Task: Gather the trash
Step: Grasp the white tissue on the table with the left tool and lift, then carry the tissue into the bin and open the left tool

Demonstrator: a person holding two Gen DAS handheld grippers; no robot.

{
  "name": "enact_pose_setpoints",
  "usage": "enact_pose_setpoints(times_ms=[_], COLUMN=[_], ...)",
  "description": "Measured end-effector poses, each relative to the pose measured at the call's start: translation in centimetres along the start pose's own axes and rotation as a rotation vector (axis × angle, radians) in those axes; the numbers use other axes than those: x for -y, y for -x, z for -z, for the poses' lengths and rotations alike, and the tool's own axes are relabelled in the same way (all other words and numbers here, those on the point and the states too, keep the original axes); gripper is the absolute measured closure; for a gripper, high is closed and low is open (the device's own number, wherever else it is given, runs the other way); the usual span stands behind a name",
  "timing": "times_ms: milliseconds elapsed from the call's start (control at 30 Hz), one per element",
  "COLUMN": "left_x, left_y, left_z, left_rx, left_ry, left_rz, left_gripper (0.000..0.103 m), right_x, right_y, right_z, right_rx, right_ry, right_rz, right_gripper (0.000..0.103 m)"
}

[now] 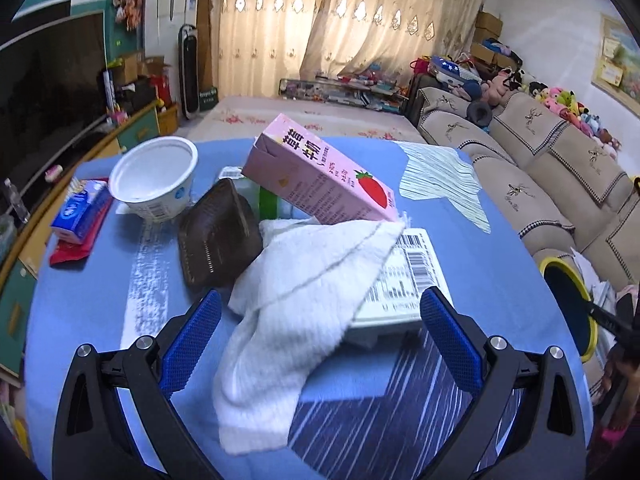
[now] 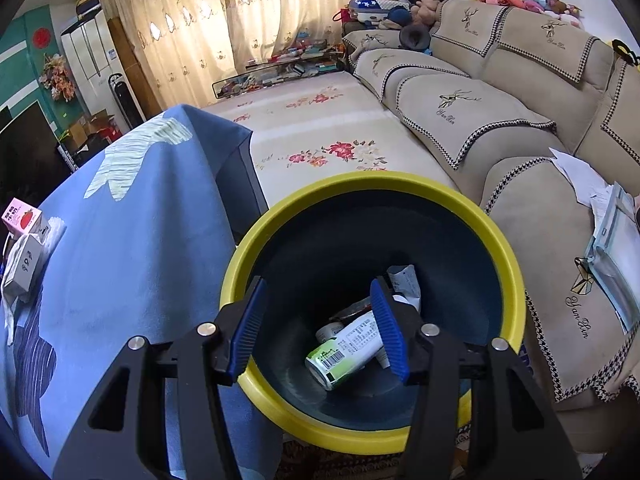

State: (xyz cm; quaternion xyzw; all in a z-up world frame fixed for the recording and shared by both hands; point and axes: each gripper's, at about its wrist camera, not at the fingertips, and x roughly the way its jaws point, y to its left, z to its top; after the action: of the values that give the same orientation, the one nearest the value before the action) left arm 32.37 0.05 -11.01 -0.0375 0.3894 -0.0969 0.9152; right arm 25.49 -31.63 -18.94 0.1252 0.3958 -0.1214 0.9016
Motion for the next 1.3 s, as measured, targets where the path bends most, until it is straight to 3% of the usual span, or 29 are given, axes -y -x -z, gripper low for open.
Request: enact_pose_setpoints(times_ms=[133, 333, 433, 533, 600, 667, 933, 1300], left_x=[-0.3, -0.9, -0.9, -1.4, -1.7, -1.8, -0.7, 3.9], left_y=[-1.4, -2.8, -2.6, -2.0, -1.4, -0.4, 7.3, 18.2], left_z=[-0.4, -0.6, -0.6, -0.4, -0.3, 0.0, 0.0, -0.2], left_rx=[-0.023, -0.046, -0.034, -0.021, -0.014, 0.0, 0.136, 0.237], left_ry=[0.002, 0.02, 0.021, 0.033, 0.046, 0.051, -0.006, -0.107], left_rz=[0.005, 0.044, 0.042, 0.044, 0.05, 0.047, 0.03, 0.056], left_gripper=[0.011, 0.031, 0.045, 0.063, 0.081, 0.091, 0.093, 0.093], right_x=[-0.4, -1.0, -1.1, -0.9, -0.8, -0.6, -0.3, 0.9], right_y=[-0.5, -0.9, -1.0, -0.8, -0.7, -0.4, 1.5, 5.8], right_z=[-0.2, -0.1, 0.0, 0.1, 0.2, 0.2, 0.9, 2.2], right_rx=[-0.01, -0.016, -0.021, -0.024, -0.023, -0.019, 0.003, 0.06], right_ry=[0.01, 0.013, 0.013, 0.012, 0.009, 0.005, -0.009, -0.029], right_rz=[-0.004, -0.012, -0.013, -0.016, -0.018, -0.02, -0.03, -0.062], right_gripper=[0.051, 0.051, 0.051, 0.051, 0.051, 0.051, 0.051, 0.051])
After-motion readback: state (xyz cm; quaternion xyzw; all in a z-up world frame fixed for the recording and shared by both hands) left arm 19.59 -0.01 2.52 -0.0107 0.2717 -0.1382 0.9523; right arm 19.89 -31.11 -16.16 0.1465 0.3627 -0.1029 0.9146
